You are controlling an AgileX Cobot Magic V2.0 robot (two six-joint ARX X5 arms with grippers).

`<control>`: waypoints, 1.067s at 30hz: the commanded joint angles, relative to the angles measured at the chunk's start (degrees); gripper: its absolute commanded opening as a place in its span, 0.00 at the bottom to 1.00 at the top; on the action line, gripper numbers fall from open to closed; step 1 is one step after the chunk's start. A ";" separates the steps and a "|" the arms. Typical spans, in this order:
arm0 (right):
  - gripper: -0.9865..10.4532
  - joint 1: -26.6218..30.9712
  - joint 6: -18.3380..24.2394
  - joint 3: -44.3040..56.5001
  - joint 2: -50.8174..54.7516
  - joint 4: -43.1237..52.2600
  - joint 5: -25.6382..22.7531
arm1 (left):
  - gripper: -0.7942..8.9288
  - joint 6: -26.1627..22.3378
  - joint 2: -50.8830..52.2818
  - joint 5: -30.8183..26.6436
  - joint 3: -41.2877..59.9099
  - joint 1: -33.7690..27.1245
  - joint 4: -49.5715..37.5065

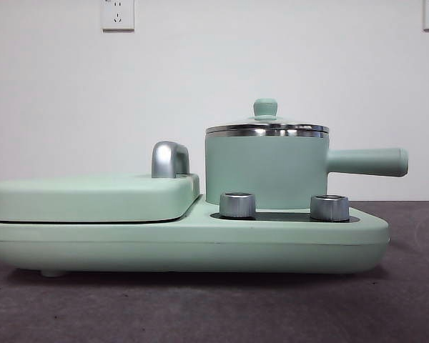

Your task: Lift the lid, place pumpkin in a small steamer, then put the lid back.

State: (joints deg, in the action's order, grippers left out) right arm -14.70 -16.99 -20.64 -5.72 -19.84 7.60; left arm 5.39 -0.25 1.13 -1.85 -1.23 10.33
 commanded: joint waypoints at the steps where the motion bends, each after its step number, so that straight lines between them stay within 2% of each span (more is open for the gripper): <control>1: 0.12 5.42 -0.31 7.06 1.05 11.02 -0.15 | 0.11 0.17 0.07 -0.31 1.11 -0.09 -0.04; 5: 0.12 10.25 0.42 13.16 1.66 15.23 -2.03 | 0.11 0.17 0.07 -0.31 1.11 -0.09 -0.04; 11: 0.12 11.56 7.02 18.23 3.48 15.15 -7.74 | 0.11 0.17 0.07 -0.31 1.11 -0.09 -0.04; 20: 0.12 11.56 12.85 20.00 5.51 12.48 -8.13 | 0.11 0.17 0.07 -0.31 1.11 -0.09 -0.04; 23: 0.12 11.56 12.96 20.00 5.51 9.64 -8.13 | 0.11 0.17 0.07 -0.31 1.11 -0.09 -0.04; 32: 0.12 11.52 15.02 20.00 5.51 9.66 -8.72 | 0.11 0.17 0.07 -0.31 1.11 -0.09 -0.04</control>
State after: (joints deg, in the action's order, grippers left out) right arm -3.16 -3.27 -0.95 -0.34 -9.72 -0.89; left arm 5.39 -0.25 1.13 -1.85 -1.23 10.33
